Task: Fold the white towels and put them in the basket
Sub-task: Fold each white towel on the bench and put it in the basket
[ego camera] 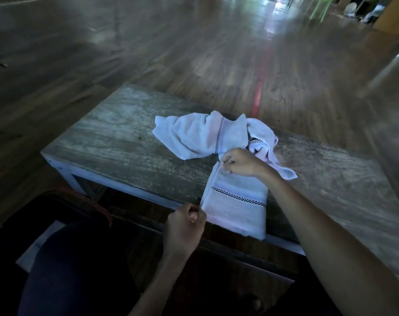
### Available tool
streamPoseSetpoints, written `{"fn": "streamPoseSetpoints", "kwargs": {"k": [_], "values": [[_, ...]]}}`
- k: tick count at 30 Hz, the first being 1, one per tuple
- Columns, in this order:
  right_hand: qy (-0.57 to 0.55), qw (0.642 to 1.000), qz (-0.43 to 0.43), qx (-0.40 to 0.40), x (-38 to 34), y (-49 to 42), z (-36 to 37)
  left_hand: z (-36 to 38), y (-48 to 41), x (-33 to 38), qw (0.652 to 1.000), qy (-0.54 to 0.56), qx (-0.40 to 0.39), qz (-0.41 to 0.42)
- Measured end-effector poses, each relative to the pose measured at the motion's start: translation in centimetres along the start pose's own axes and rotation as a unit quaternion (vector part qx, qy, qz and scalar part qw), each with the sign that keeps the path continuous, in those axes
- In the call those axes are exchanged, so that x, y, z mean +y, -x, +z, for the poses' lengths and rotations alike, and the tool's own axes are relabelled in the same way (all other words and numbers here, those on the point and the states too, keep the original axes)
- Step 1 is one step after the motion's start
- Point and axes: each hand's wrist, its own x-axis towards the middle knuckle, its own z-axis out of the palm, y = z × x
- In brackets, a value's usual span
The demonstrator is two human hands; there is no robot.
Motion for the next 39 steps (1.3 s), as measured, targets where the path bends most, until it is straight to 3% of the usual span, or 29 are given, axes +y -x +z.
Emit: {"fn": "streamPoseSetpoints", "kwargs": {"k": [5,11,21,29,34,39], "values": [[0.037,0.999,-0.006,0.010,-0.4,-0.2,0.2,0.6,0.0,-0.6,0.998,0.045,0.000,-0.037],[0.121,0.992,-0.001,-0.039,0.0,-0.1,0.3,1.8,0.9,0.3,0.982,0.170,0.014,-0.086],[0.010,1.000,0.024,0.012,1.7,4.4,-1.6,1.4,-0.3,1.7,0.990,0.114,0.080,0.012],[-0.115,0.984,0.115,0.068,8.4,12.7,-4.1,3.5,-6.4,5.6,0.976,-0.002,-0.109,0.188],[-0.147,0.968,0.188,0.075,13.3,16.4,-3.9,8.3,-7.2,7.4,0.954,-0.037,-0.226,0.194],[-0.099,0.970,0.171,0.143,16.0,18.0,-3.3,11.0,-6.8,7.8,0.943,-0.094,-0.204,0.245]]}}
